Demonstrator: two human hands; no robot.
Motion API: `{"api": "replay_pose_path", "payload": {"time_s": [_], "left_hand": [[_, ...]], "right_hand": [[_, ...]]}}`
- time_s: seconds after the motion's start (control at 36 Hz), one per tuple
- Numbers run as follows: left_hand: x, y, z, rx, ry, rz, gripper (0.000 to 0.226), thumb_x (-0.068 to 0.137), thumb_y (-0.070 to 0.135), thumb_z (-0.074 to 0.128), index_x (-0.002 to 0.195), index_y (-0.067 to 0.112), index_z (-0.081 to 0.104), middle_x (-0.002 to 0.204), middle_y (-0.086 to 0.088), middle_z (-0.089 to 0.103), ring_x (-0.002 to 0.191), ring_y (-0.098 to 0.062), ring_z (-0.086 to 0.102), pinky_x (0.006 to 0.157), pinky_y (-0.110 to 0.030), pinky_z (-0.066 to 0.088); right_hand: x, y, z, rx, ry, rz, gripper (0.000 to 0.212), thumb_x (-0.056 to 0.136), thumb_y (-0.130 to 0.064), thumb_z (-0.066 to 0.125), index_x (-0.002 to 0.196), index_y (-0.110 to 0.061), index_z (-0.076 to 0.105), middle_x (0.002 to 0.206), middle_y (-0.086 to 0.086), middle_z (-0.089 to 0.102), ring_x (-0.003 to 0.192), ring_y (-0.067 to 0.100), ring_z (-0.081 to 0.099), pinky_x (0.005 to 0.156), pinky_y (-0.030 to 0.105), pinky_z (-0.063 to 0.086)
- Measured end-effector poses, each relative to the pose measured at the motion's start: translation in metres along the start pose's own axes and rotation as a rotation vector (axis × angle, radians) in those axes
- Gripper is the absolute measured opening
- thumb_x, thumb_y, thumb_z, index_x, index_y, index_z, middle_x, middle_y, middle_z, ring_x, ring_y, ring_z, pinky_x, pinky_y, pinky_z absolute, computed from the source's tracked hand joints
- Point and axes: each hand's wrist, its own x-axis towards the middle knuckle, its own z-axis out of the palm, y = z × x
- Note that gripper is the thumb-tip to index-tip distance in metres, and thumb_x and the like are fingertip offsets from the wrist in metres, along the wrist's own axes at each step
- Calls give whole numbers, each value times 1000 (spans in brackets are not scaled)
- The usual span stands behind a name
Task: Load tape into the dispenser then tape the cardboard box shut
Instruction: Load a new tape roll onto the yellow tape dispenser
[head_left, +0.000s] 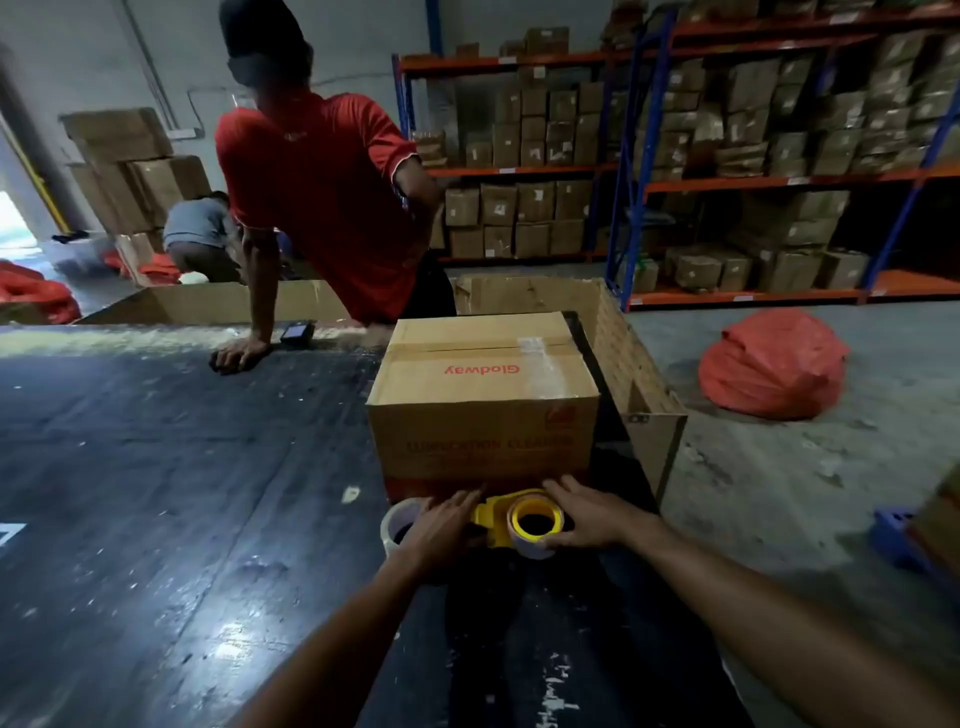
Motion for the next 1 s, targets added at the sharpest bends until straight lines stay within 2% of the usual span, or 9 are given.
{"api": "replay_pose_path", "payload": {"time_s": [0.11,0.22,0.33,0.53,0.64,0.75,0.83,0.92,1.0], "left_hand": [[-3,11,4,52,17,-58,69,102,40,54,162,19,26,163,-3,43,148,-25,44,122,-51,23],[-1,12,7,66,50,-60,61,100,34,54,156,19,37,158,-2,51,143,-23,50,122,-48,22],[-2,14,8,66,84,-35,60,99,34,57,154,17,41,155,-2,54,141,-21,53,122,-42,23],[-20,14,5,-49,240,20,64,95,35,64,154,24,41,146,2,59,133,-20,53,119,-38,33],[-34,13,13,-234,507,61,69,87,36,76,148,26,46,140,5,52,122,-9,52,101,-29,46],[-54,34,18,-424,733,37,27,87,24,79,100,20,56,97,6,58,81,-10,55,70,-24,48],[-61,54,13,-705,567,-14,18,97,35,69,88,21,62,79,8,65,73,-9,62,61,-20,45],[-58,69,-3,-1093,335,-65,22,102,36,60,114,18,69,104,3,77,100,-13,73,81,-18,55],[-51,79,-24,-1394,266,-46,34,104,32,56,129,11,64,123,-6,76,113,-23,74,98,-39,60]], "right_hand": [[-3,-3,9,99,-8,33,92,85,-68,65,153,-19,26,140,4,42,125,26,52,95,42,49],[-2,-1,11,148,-4,13,109,66,-84,68,147,-23,28,139,-2,42,126,21,50,98,42,48],[-3,-3,15,165,26,-7,92,76,-62,79,142,-20,30,133,0,46,116,21,54,93,45,51],[-9,-4,10,137,134,-105,83,73,-55,81,132,-25,33,126,-4,48,104,18,60,80,41,52],[-18,-5,2,135,224,-145,80,70,-60,79,129,-32,33,124,-11,48,93,15,63,75,41,55],[-26,-10,-9,99,319,-176,79,70,-61,77,129,-32,33,125,-11,49,93,15,65,74,41,58],[-30,-18,-23,46,401,-205,82,71,-60,75,133,-28,32,130,-8,49,98,17,65,76,41,58],[-32,-29,-39,-30,489,-246,85,70,-62,73,133,-22,33,128,-3,49,97,18,64,74,41,59],[-34,-37,-57,-121,579,-294,85,70,-60,76,131,-17,36,122,2,52,93,19,62,72,32,56]]}}
